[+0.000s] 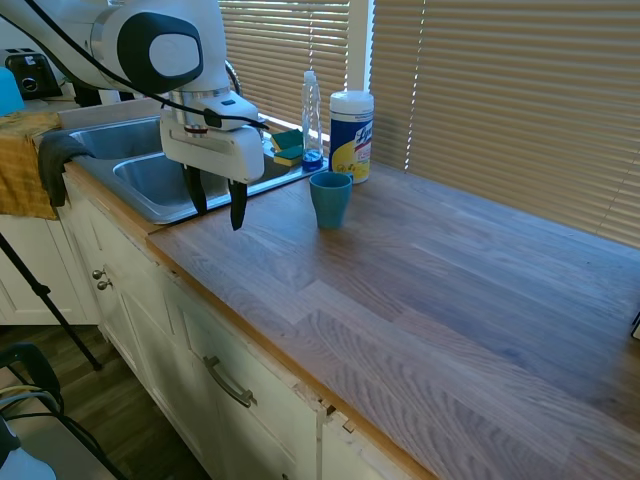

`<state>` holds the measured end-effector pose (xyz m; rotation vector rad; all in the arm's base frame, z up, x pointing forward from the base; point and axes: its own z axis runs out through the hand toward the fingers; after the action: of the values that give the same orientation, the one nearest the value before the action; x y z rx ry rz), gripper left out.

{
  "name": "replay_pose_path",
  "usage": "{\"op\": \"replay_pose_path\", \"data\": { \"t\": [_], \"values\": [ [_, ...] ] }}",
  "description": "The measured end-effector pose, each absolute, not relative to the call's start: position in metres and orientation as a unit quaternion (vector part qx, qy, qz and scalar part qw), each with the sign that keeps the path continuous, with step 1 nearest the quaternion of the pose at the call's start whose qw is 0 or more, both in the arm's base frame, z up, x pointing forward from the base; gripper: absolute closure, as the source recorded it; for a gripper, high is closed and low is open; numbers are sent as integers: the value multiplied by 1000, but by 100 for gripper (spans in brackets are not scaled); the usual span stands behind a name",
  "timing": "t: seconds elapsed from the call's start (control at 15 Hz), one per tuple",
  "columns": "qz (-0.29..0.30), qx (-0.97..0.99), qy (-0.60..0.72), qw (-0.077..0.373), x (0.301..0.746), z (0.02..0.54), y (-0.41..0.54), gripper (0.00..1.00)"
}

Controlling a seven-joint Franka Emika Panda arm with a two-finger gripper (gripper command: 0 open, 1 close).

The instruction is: Put the mug in the sink

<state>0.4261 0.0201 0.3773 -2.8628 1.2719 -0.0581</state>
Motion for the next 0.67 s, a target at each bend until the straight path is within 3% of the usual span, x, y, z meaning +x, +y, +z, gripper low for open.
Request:
{"op": "replay_pose_path", "data": {
  "t": [0.27, 0.67],
  "values": [
    [-39, -913, 405, 14, 434, 387, 21, 0],
    [-97, -896, 433, 36, 484, 444, 3, 0]
  ]
}}
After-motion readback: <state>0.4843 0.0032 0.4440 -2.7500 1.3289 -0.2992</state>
